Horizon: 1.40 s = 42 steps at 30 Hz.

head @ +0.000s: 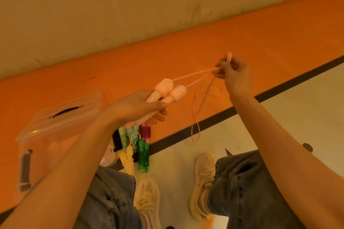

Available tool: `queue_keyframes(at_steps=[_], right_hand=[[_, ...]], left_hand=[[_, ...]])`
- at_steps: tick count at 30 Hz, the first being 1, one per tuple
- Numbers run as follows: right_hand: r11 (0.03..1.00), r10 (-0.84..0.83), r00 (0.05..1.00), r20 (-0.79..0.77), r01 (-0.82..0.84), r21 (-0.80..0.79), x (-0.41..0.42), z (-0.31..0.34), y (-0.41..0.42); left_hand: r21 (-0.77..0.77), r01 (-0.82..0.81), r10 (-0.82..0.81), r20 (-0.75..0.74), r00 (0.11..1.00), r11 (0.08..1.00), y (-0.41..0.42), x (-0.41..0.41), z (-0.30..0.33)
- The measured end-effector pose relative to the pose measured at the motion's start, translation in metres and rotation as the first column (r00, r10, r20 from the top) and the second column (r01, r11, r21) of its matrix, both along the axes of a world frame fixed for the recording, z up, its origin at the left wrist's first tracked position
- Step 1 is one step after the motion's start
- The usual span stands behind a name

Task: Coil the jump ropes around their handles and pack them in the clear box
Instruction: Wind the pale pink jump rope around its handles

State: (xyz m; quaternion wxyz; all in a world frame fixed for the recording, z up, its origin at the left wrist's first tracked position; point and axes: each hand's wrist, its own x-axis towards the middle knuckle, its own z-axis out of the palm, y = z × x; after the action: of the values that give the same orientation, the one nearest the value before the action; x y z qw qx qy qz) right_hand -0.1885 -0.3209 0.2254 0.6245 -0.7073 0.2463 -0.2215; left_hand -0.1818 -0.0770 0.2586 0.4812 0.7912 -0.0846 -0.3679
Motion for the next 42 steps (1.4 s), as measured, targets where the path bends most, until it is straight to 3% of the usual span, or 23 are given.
queue_keyframes(at_steps=[2,3,4,6,8,10,11,12,14,16,18,20,23,24,26,28,32,34,38,40,42], right_hand=[[0.921,0.065,0.930,0.362,0.084,-0.380,0.002,0.017,0.007],[0.840,0.159,0.881,0.445,0.116,-0.529,0.003,0.023,0.010],[0.772,0.227,0.865,0.448,0.121,-0.624,0.004,0.027,0.014],[0.746,0.249,0.935,0.253,-0.018,-0.665,0.004,0.024,0.016],[0.810,0.241,0.963,-0.118,-0.267,-0.522,0.001,0.014,0.011],[0.859,0.281,0.857,-0.433,-0.425,-0.284,-0.005,0.006,0.001],[0.876,0.307,0.807,-0.504,-0.446,-0.181,-0.008,0.005,-0.003],[0.899,0.342,0.784,-0.517,-0.433,-0.062,-0.009,0.005,-0.007],[0.904,0.407,0.825,-0.393,-0.303,0.301,-0.011,0.004,-0.013],[0.751,0.350,0.919,-0.183,-0.159,0.641,-0.013,0.003,-0.020],[0.652,0.193,0.979,-0.070,-0.074,0.755,-0.013,0.003,-0.028],[0.716,0.059,0.998,-0.022,-0.027,0.698,-0.014,0.007,-0.034],[0.928,0.044,0.999,-0.011,-0.037,0.371,-0.017,0.014,-0.041],[0.962,0.090,0.993,-0.074,-0.068,0.265,-0.019,0.016,-0.042],[0.980,0.189,0.899,-0.396,-0.200,0.013,-0.027,0.017,-0.043],[0.901,0.191,0.749,-0.635,-0.391,-0.190,-0.034,0.014,-0.041],[0.745,0.327,0.790,-0.518,-0.553,-0.374,-0.039,0.018,-0.024],[0.639,0.420,0.756,-0.502,-0.639,-0.428,-0.037,0.023,-0.014],[0.487,0.668,0.579,-0.467,-0.815,-0.313,-0.032,0.025,0.004],[0.498,0.743,0.539,-0.397,-0.841,-0.210,-0.028,0.026,0.007],[0.547,0.739,0.575,-0.352,-0.817,-0.186,-0.025,0.026,0.006]], left_hand=[[-0.012,-0.028,0.029,0.065,0.997,1.000,-0.009,0.003,-0.004],[-0.024,-0.050,0.051,0.088,0.995,0.998,-0.013,0.006,-0.006],[-0.031,-0.078,0.081,0.102,0.991,0.996,-0.015,0.008,-0.007],[-0.015,-0.126,0.127,0.111,0.986,0.992,-0.015,0.013,-0.010],[0.027,-0.124,0.120,0.103,0.987,0.992,-0.011,0.016,-0.013],[0.048,-0.079,0.074,0.095,0.993,0.996,-0.006,0.016,-0.016],[0.056,-0.054,0.048,0.099,0.994,0.997,-0.005,0.016,-0.016],[0.068,-0.037,0.030,0.110,0.993,0.997,-0.005,0.015,-0.015],[0.102,-0.030,0.014,0.149,0.989,0.994,-0.006,0.015,-0.015],[0.121,-0.036,0.012,0.199,0.980,0.992,-0.009,0.016,-0.015],[0.092,-0.030,0.009,0.225,0.974,0.995,-0.012,0.017,-0.015],[0.080,0.034,-0.052,0.238,0.970,0.996,-0.018,0.013,-0.015],[0.084,0.133,-0.149,0.240,0.959,0.988,-0.031,0.006,-0.018],[0.080,0.133,-0.148,0.231,0.962,0.988,-0.034,0.005,-0.019],[0.065,0.098,-0.109,0.189,0.976,0.993,-0.037,0.005,-0.019],[0.060,0.085,-0.094,0.162,0.982,0.995,-0.036,0.008,-0.019],[0.142,0.183,-0.211,0.210,0.955,0.973,-0.034,0.011,-0.019],[0.148,0.219,-0.249,0.230,0.941,0.964,-0.033,0.011,-0.018],[0.044,0.230,-0.234,0.182,0.955,0.972,-0.032,0.011,-0.013],[0.026,0.225,-0.226,0.151,0.962,0.974,-0.031,0.011,-0.013],[0.019,0.224,-0.225,0.089,0.970,0.974,-0.029,0.011,-0.013]])
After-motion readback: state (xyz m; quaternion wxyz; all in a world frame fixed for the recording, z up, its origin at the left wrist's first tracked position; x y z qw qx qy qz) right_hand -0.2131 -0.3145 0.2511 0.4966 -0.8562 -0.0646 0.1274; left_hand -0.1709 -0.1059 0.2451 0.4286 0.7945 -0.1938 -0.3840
